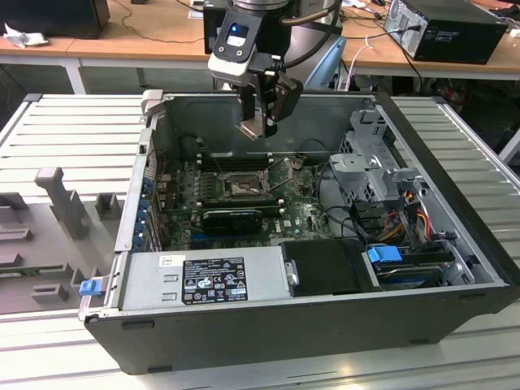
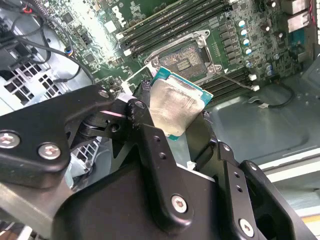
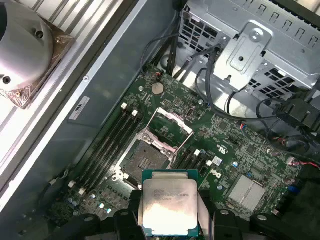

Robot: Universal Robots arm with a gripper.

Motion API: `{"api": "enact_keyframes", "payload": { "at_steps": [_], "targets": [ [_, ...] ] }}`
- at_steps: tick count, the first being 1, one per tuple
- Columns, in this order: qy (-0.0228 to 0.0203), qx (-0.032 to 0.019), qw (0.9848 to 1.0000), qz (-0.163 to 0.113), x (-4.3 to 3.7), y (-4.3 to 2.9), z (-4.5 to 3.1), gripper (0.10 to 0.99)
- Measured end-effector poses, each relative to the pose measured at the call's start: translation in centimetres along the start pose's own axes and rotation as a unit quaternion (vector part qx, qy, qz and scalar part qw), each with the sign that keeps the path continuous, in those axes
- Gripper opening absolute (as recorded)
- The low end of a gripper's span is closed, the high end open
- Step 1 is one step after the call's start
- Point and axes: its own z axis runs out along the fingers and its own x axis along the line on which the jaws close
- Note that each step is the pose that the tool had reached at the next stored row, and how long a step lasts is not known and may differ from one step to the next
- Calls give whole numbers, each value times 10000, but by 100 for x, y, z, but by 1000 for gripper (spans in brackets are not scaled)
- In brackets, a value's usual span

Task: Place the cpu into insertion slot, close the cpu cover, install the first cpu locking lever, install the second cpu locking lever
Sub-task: 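Place the cpu into insertion slot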

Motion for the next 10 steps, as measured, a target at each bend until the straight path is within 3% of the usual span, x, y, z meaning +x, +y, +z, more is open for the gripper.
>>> {"api": "enact_keyframes", "payload": {
  "at_steps": [5,10],
  "targets": [
    [-31,-7,9994,353,0,-1,9,525],
    [-66,-15,9971,753,0,-2,20,525]
  ]
}}
